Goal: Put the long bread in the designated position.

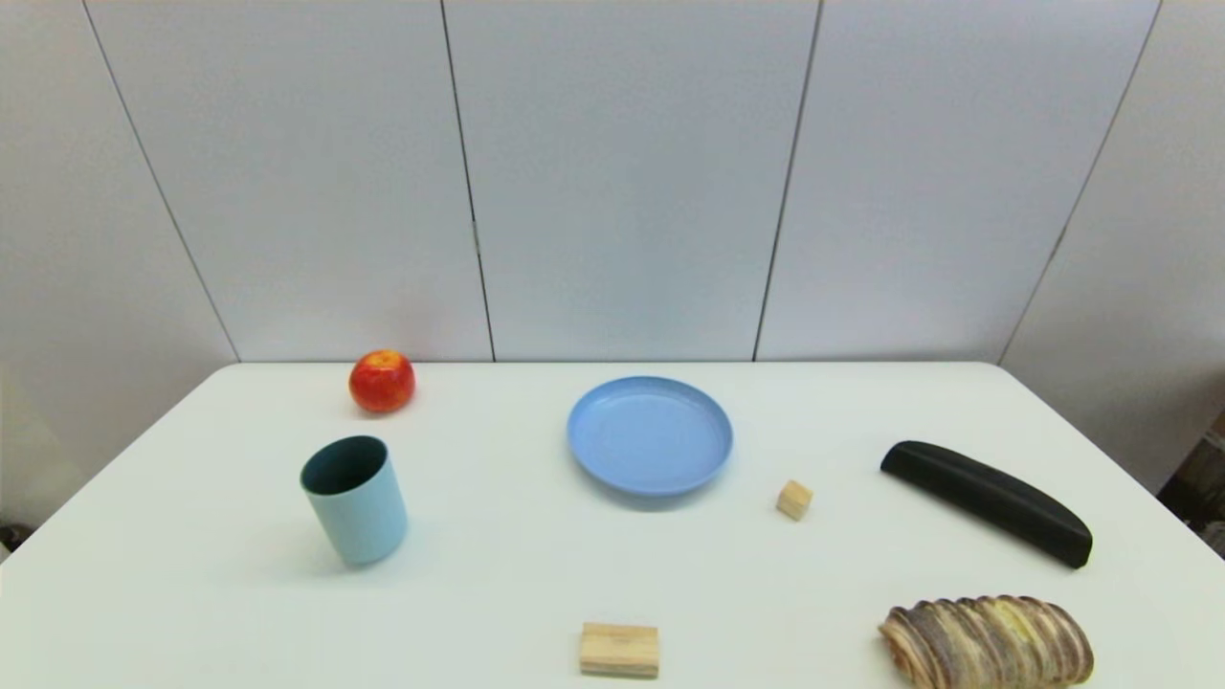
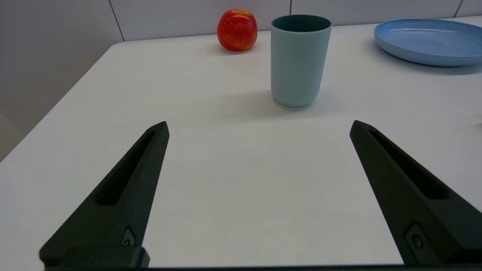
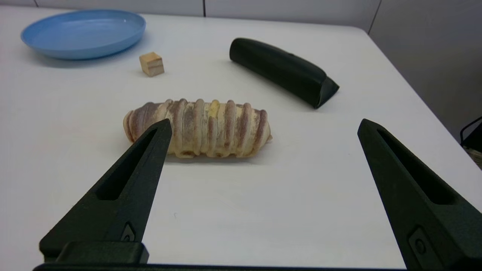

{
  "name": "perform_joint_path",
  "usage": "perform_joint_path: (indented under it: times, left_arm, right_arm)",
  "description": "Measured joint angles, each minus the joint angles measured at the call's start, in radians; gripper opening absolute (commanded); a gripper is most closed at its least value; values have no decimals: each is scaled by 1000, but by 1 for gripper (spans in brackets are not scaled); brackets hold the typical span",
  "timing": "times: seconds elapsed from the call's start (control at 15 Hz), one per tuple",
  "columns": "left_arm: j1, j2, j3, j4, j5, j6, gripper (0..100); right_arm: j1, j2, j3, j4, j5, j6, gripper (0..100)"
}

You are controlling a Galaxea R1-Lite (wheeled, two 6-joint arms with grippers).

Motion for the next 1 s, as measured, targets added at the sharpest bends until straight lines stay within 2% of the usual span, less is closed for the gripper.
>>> perform_joint_path:
  times: [0.2, 0.33, 0.8, 1.0]
  left_arm:
    - [0, 0, 0, 0, 0, 0, 100]
    - [0, 0, 0, 0, 0, 0, 100]
    - [0, 0, 0, 0, 0, 0, 100]
    - [0, 0, 0, 0, 0, 0, 100]
  right_arm:
    - [0, 54, -71, 69, 4, 3, 100]
    - [5, 128, -158, 149, 0, 7, 100]
    - [51, 653, -699, 449, -7, 14, 100]
    - [76, 866, -890, 560, 1, -11, 100]
